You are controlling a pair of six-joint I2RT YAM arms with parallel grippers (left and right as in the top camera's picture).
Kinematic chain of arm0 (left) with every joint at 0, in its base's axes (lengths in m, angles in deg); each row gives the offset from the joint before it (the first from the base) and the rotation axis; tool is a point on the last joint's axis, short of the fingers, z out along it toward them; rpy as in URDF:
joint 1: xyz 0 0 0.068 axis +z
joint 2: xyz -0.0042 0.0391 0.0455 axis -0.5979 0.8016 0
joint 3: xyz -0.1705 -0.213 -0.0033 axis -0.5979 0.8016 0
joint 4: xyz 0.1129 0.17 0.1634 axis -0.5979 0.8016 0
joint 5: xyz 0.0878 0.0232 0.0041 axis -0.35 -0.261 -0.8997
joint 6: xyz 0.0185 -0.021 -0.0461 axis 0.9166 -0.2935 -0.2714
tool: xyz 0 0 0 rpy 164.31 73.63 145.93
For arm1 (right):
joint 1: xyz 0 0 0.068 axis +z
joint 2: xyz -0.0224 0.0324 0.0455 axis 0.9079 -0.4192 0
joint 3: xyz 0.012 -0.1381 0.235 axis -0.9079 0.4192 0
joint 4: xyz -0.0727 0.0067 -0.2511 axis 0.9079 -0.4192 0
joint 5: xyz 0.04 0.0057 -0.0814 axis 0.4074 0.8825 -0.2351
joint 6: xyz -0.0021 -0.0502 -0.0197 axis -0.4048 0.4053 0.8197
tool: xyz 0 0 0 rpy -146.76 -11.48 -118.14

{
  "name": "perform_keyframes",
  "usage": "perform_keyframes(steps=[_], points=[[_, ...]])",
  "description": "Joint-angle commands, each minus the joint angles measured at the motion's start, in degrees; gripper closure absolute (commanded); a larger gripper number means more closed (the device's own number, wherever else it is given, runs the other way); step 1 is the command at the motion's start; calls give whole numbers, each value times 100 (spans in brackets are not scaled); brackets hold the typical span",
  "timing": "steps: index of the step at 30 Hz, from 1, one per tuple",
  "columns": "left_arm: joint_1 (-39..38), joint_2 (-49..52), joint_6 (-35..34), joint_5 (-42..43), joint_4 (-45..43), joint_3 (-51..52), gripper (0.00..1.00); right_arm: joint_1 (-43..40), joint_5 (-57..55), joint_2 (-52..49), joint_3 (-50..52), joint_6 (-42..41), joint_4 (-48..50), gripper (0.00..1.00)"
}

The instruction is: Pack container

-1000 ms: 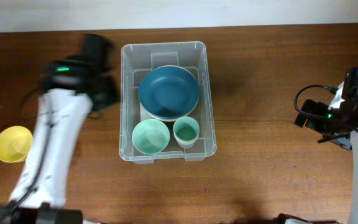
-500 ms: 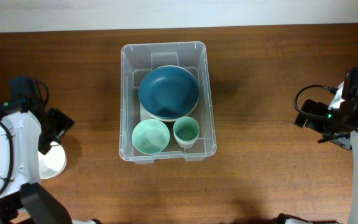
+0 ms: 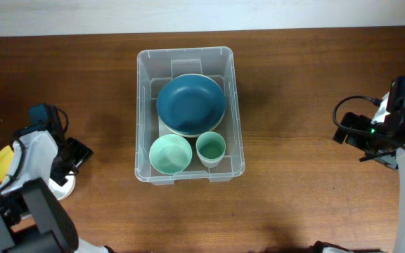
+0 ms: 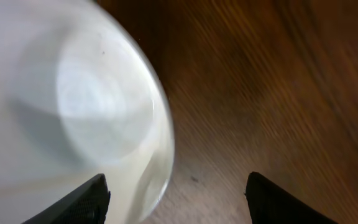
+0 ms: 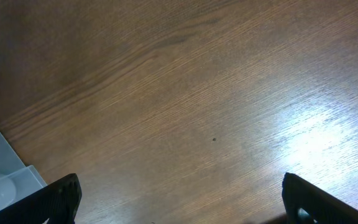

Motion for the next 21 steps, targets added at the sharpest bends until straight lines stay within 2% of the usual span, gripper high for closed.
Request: perform_keyframes(steps=[1,2,4,5,6,11,12,16,21], points=[[35,332,92,-98,-68,50,29,-15,31,74,-72,57,13,1],[35,367,92,-98,-66,50,31,-15,31,74,-72,57,13,1],[35,444,94,-98,-48,50,46,-15,31,74,-72,57,15,1],[35,444,94,-98,-39,50,55,-15,33,74,-72,57,15,1],[35,442,94,-90,-31,48,68,-15,31,74,-72,57,13,1],[35,439,94,55,-7,28,96,-15,31,74,-72,57,13,1],[31,439,94,101,13,9,99,-15,33,74,-72,57,13,1],[-48,391,94,378,260,-245,99,-15,31,74,-72,57,15,1],[-566,-33,94,514,824,-876,99,-15,31,74,-72,57,15,1]])
